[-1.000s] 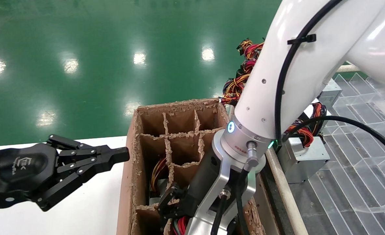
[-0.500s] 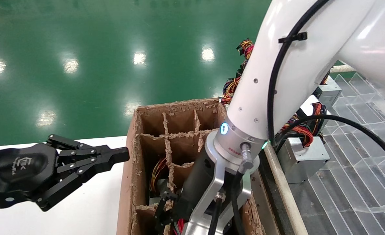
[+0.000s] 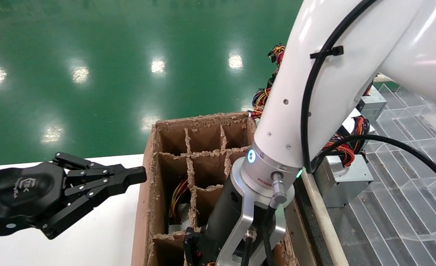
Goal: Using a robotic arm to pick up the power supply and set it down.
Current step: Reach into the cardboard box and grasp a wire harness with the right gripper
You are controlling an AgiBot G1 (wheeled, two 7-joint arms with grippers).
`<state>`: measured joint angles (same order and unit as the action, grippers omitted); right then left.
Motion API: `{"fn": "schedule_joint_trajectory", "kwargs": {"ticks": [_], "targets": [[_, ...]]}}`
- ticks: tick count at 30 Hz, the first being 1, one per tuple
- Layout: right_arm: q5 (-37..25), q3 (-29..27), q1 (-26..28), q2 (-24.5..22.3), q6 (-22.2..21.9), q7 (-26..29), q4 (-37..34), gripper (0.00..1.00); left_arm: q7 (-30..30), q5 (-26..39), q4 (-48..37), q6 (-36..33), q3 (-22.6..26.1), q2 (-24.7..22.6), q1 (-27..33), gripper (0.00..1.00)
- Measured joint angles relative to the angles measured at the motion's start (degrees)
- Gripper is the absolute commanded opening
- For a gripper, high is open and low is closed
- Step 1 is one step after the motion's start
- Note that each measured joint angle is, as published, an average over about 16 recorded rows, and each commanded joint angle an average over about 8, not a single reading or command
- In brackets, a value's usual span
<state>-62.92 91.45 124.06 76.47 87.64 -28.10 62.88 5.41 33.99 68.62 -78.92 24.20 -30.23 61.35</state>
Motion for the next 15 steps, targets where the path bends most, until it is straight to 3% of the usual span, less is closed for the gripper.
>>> {"fn": "schedule_joint_trajectory", "kwargs": {"ticks": [15], "targets": [[1.3, 0.4, 0.2, -1.6, -0.7, 0.9, -1.5, 0.00, 0.0, 0.0, 0.0, 0.0, 0.0, 0.0, 0.0, 0.00]]}}
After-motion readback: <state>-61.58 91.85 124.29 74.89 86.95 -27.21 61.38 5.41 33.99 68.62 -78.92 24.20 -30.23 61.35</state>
